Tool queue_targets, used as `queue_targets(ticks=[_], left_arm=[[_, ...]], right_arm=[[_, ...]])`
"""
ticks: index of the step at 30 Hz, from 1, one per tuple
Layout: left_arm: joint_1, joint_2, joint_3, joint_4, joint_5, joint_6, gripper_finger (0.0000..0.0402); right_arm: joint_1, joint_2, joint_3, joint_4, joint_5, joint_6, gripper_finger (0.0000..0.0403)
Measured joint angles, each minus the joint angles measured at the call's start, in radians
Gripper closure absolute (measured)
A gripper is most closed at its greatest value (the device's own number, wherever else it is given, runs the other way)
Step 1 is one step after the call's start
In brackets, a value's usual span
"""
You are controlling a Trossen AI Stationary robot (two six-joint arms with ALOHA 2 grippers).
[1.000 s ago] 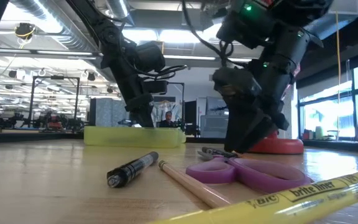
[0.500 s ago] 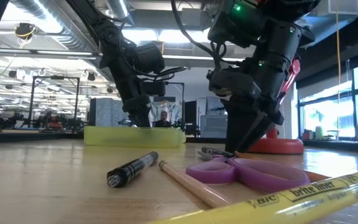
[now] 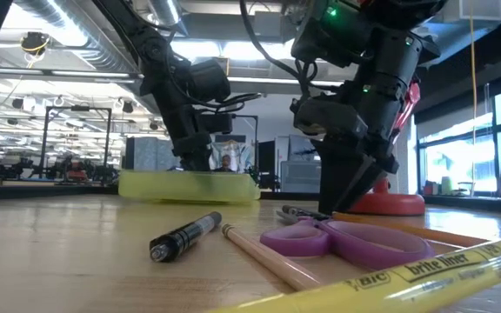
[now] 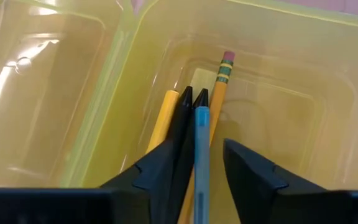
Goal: Pick & place school supplies into a supply box
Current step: Put the orange pencil into the yellow supply box
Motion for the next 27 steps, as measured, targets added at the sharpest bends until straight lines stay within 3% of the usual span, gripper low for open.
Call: queue_targets(ticks=[7, 22, 27], left_arm=[[0.0, 0.0, 0.001, 0.0, -0.001, 0.0, 0.0252], [-0.006, -0.002, 0.083, -0.021, -0.002, 0.0, 0.0254], [-0.007, -0.055, 0.112, -0.096, -0.06, 0.007, 0.0255]], right_arm=[[0.0, 0.0, -0.001, -0.007, -0.001, 0.0, 0.0262], [0.0, 0.001, -0.004, -0.011, 0.006, -0.099, 0.0343], [0.0, 0.001, -0.003, -0.008, 0.005, -0.154, 0.0362]])
